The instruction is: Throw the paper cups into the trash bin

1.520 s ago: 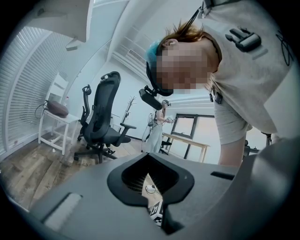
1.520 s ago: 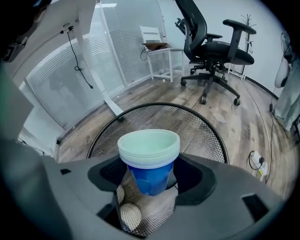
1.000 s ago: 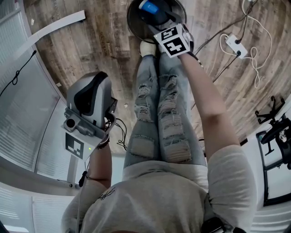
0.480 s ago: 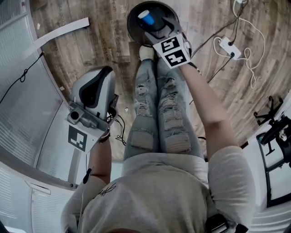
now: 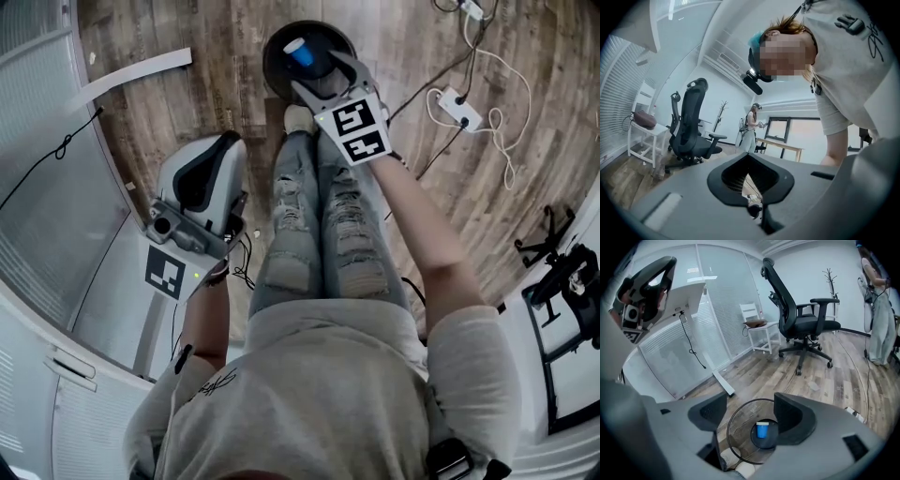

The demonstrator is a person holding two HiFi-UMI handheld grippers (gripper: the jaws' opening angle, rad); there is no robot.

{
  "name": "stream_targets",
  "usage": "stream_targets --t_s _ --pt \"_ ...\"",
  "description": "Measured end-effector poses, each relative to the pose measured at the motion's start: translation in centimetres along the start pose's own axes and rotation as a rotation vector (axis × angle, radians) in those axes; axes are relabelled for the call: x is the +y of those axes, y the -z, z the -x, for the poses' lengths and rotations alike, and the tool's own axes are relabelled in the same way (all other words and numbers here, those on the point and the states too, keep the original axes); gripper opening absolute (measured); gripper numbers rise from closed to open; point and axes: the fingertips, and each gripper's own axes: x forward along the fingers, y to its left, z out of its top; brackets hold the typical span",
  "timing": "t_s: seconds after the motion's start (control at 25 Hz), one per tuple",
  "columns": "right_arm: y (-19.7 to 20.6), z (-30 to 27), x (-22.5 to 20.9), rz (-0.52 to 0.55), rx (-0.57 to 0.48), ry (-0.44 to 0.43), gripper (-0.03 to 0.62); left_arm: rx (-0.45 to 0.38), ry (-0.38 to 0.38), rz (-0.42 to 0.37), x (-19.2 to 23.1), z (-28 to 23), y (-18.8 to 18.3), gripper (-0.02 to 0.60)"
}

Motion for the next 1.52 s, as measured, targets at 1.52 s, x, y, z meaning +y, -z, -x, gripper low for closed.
stream_targets --t_s 1.52 --pt "-16.9 20.9 7.5 0.115 -0.353 -0.056 0.310 -0.057 0.014 -0.107 -6.9 -0.1 -11.9 -0.006"
